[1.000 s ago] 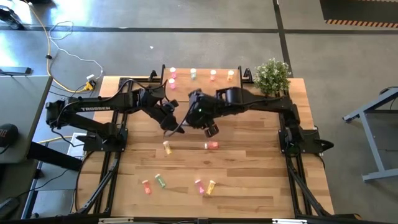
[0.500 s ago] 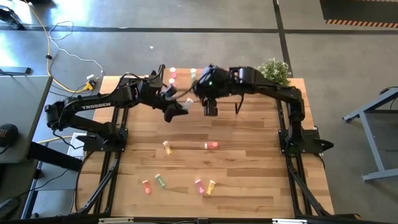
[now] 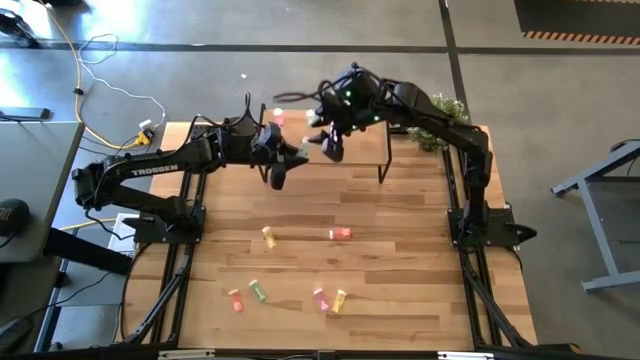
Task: Pick and place medicine bottles onto shelf by color
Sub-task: Put the top blue pill bottle on the shelf aligned with the other blue pill bottle
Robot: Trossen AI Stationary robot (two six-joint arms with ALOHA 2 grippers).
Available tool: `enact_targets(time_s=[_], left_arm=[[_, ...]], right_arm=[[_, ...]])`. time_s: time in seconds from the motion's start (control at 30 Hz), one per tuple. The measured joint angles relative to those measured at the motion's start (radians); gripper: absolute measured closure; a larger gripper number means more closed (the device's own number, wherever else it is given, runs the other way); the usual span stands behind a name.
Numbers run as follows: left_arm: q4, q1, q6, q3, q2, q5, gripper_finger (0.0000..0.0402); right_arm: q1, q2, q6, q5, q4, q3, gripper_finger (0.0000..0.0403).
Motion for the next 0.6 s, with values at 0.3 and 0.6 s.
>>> enact_targets(time_s=[0.3, 0.6], left_arm=[[0.074, -0.001, 0.059, 0.000, 0.000, -0.176, 0.0305], [0.184, 0.000, 0.111, 0.000, 0.000, -0.339, 0.0305]], right_arm=[[-0.095, 0.000, 0.170, -0.203, 0.171, 0.000, 0.0201], [-0.142, 0.000, 0.375, -0.214, 0.281, 0.000, 0.0201]])
